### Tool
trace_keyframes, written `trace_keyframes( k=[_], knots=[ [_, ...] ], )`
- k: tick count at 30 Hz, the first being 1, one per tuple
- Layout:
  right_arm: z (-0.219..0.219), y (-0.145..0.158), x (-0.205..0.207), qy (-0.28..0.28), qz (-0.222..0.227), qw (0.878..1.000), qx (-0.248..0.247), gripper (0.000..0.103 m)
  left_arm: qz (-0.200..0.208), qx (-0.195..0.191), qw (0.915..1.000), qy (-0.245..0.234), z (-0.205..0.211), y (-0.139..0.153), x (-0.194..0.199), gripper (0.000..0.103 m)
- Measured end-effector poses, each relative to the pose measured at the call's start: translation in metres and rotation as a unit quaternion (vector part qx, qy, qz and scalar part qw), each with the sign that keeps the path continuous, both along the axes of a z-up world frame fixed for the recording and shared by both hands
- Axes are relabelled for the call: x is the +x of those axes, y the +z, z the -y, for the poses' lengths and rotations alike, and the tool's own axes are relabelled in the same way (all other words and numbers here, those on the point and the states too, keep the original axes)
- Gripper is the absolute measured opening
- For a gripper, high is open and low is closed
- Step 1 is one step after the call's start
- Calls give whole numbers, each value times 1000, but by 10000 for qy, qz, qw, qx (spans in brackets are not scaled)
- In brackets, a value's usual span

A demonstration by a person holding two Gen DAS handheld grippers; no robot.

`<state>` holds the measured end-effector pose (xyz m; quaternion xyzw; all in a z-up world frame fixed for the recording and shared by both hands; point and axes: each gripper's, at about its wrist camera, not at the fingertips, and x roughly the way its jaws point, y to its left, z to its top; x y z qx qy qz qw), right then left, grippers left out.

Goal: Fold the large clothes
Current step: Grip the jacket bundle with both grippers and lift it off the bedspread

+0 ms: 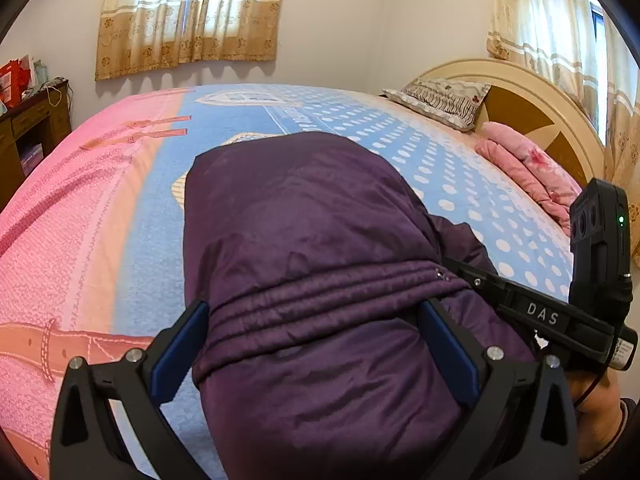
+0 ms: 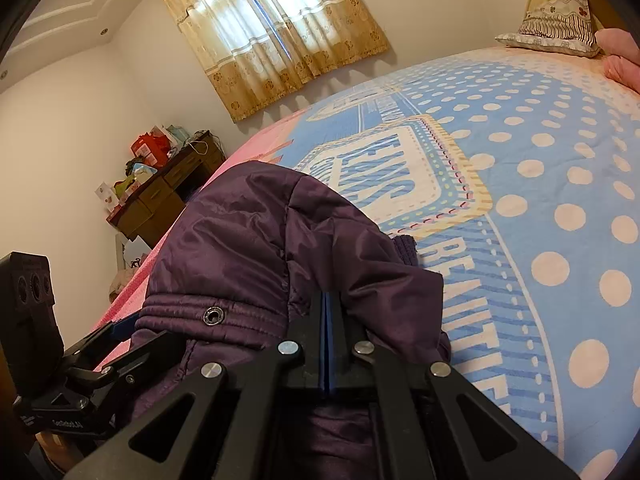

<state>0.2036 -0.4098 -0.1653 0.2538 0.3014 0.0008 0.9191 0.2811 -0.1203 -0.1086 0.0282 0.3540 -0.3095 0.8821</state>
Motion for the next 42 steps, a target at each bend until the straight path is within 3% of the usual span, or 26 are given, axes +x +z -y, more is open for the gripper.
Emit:
trace_keyframes(
  k=[30, 34, 35, 37, 38, 39, 42],
  knots=[
    [-2, 3, 1, -40, 29, 10000, -62, 0, 35, -23, 10000, 42, -1, -1, 0, 103],
    [-15, 18, -9, -233, 147, 9976, -636, 1, -24, -89, 9999, 47, -5, 0, 3, 103],
    [-23, 25, -15, -337, 181, 9948, -946, 4, -45, -114, 9999, 62, -7, 1, 3, 103],
    [-37, 38, -29, -611, 353, 9860, -1513, 40, -137, -207, 9996, 156, -16, 5, 4, 103],
    [-42, 43, -33, -591, 436, 9840, -1624, 90, -156, -261, 9993, 236, -22, 8, 3, 103],
    [-43, 45, -35, -557, 457, 9840, -1627, 102, -99, -380, 9985, 394, -31, 13, 2, 103],
    [-39, 48, -33, -666, 419, 9844, -1572, 102, 24, -706, 9950, 708, -51, 17, 0, 103]
  ],
)
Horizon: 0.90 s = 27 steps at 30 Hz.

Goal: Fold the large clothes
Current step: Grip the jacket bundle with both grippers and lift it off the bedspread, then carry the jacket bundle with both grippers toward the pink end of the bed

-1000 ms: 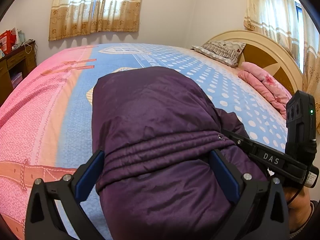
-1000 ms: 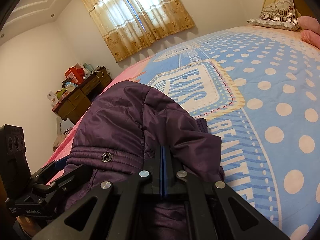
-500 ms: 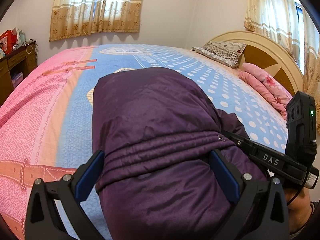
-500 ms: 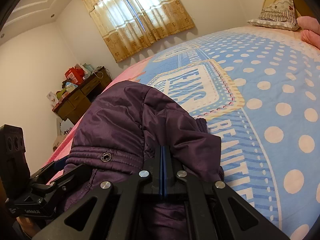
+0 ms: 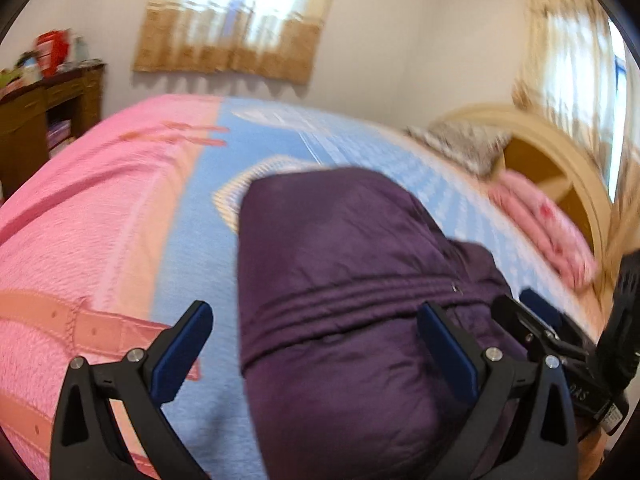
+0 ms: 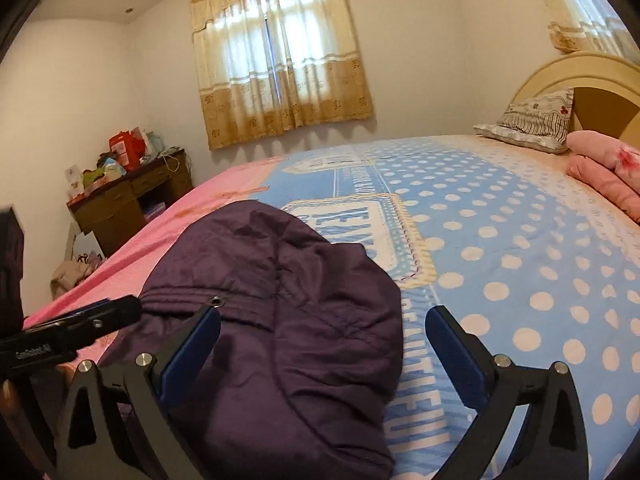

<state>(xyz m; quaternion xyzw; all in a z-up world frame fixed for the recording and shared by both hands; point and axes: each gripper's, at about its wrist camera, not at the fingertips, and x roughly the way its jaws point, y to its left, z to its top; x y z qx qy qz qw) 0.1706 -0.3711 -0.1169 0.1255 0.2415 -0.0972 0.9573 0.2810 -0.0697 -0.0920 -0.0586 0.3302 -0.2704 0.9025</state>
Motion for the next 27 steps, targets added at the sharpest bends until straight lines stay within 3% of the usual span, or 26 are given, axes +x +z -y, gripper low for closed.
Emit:
trace_keyframes(
  k=[3, 5, 6, 9, 11, 17, 24, 27],
  knots=[
    [14, -8, 12, -23, -296, 9987, 405, 102, -590, -74, 9980, -204, -3, -17, 13, 103],
    [27, -17, 17, 121, -479, 9951, 854, 102, -1032, -532, 9926, -344, -10, -29, 23, 103],
    [34, -23, 18, 185, -575, 9922, 1090, 102, -1299, -725, 9880, -407, -13, -36, 29, 103],
    [56, -42, 28, 452, -882, 9737, 2049, 102, -2162, -1427, 9633, -697, -19, -60, 50, 103],
    [65, -55, 34, 625, -962, 9586, 2607, 102, -2242, -1541, 9588, -815, -19, -65, 54, 103],
    [77, -85, 46, 1052, -1001, 9297, 3385, 102, -2236, -1524, 9586, -886, -11, -70, 60, 103],
    [81, -91, 53, 1341, -913, 9219, 3518, 102, -2336, -1825, 9506, -916, -20, -76, 59, 103],
    [80, -89, 51, 1471, -806, 9209, 3519, 96, -2168, -1730, 9557, -988, -22, -72, 52, 103]
  ],
)
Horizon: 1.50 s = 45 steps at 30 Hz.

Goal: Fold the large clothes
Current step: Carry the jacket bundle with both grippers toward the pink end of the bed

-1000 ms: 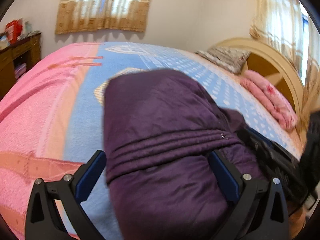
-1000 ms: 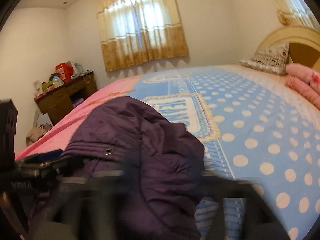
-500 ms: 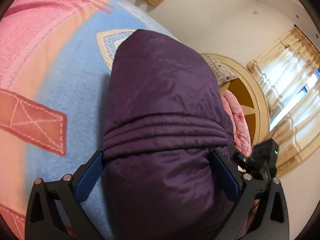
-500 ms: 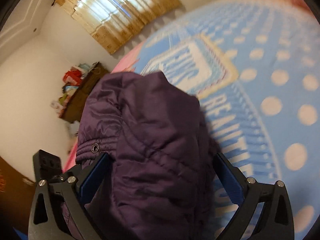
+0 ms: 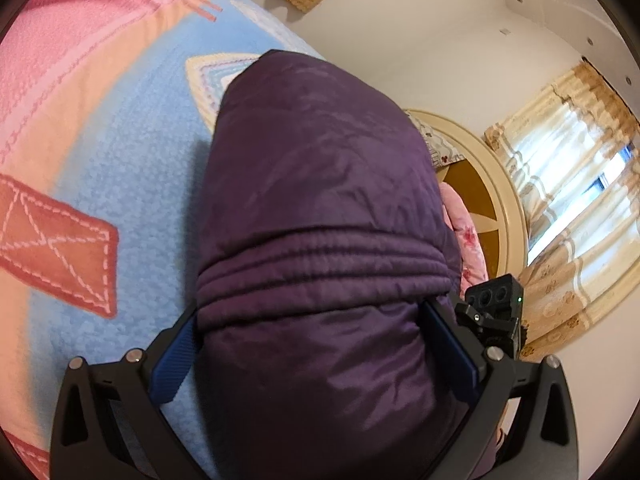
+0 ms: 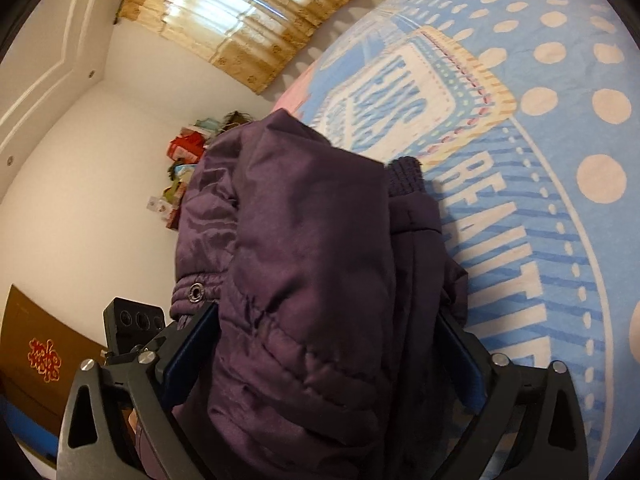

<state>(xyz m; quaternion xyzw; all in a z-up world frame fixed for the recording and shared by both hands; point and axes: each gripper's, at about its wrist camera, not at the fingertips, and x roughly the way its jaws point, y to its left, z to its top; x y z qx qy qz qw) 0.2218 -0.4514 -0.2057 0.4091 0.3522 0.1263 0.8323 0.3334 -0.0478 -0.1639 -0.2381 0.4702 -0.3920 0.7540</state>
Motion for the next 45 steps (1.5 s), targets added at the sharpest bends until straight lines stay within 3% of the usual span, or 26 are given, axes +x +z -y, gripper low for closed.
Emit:
trace_keyframes(
  k=[4, 9, 20, 24, 34, 45],
  knots=[
    [-2, 5, -5, 107, 251, 9995, 128, 87, 598, 393, 9974, -105, 10, 21, -19, 103],
    [-8, 16, -9, 261, 482, 9984, 113, 75, 975, 789, 9921, -44, 16, 40, -37, 103],
    [-54, 44, -4, 712, 806, 9942, -74, 65, 1574, 1266, 9788, 338, -14, 64, -71, 103],
    [-75, 49, 3, 949, 895, 9915, 27, 65, 1824, 1524, 9695, 597, -26, 78, -83, 103],
    [-151, 68, 51, 1760, 994, 9793, 135, 63, 2015, 1977, 9503, 1309, -75, 93, -91, 103],
    [-261, 82, 113, 2734, 945, 9572, 104, 62, 1729, 2167, 9355, 2191, -131, 95, -84, 103]
  ],
)
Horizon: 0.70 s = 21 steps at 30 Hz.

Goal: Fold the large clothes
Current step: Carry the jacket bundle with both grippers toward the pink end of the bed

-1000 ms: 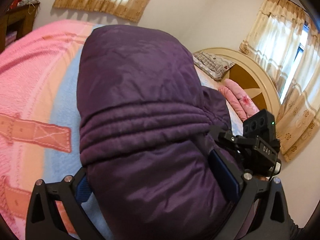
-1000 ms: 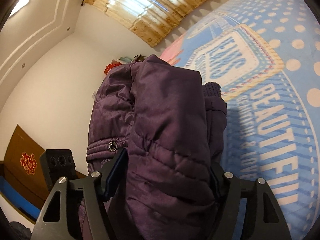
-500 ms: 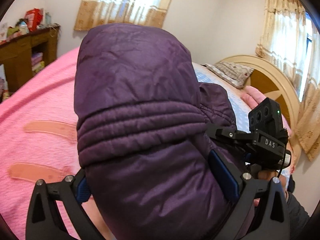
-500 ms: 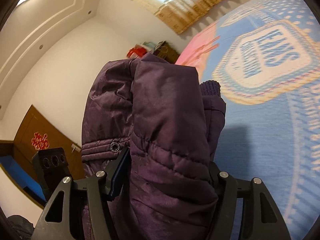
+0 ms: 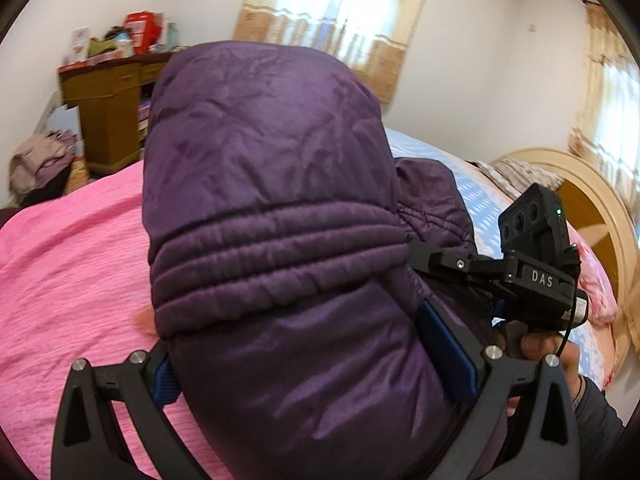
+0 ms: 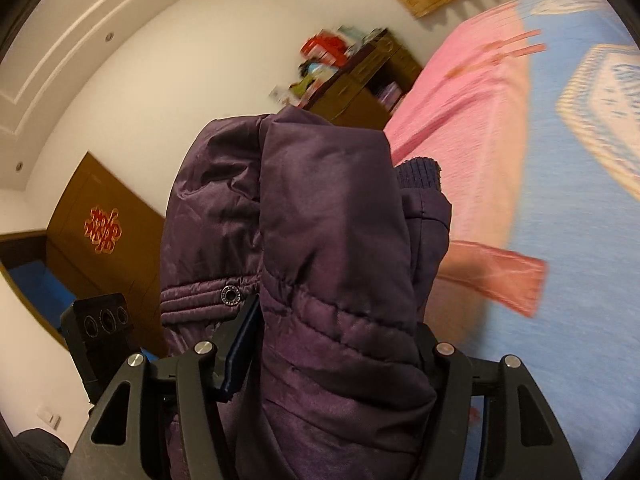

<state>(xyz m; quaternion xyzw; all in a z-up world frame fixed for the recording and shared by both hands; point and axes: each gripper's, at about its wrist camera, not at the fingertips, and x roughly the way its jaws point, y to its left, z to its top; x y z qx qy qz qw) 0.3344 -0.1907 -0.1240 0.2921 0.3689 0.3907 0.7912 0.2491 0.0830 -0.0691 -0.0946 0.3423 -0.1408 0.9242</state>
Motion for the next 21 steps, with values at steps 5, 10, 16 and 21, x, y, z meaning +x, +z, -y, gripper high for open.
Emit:
trace_keyframes(
  k=[5, 10, 16, 21],
  knots=[
    [-49, 6, 28, 429, -30, 9990, -137, 62, -96, -91, 9989, 443, -27, -2, 1, 103],
    [-91, 11, 53, 733, -48, 9968, -323, 62, -227, -224, 9966, 756, -44, -13, 4, 103],
    [-120, 8, 77, 952, -156, 9941, -489, 62, -365, -355, 9942, 951, -52, -20, 13, 103],
    [-130, 0, 92, 1053, -293, 9921, -617, 61, -577, -557, 9920, 980, -49, -32, 14, 103]
  ],
)
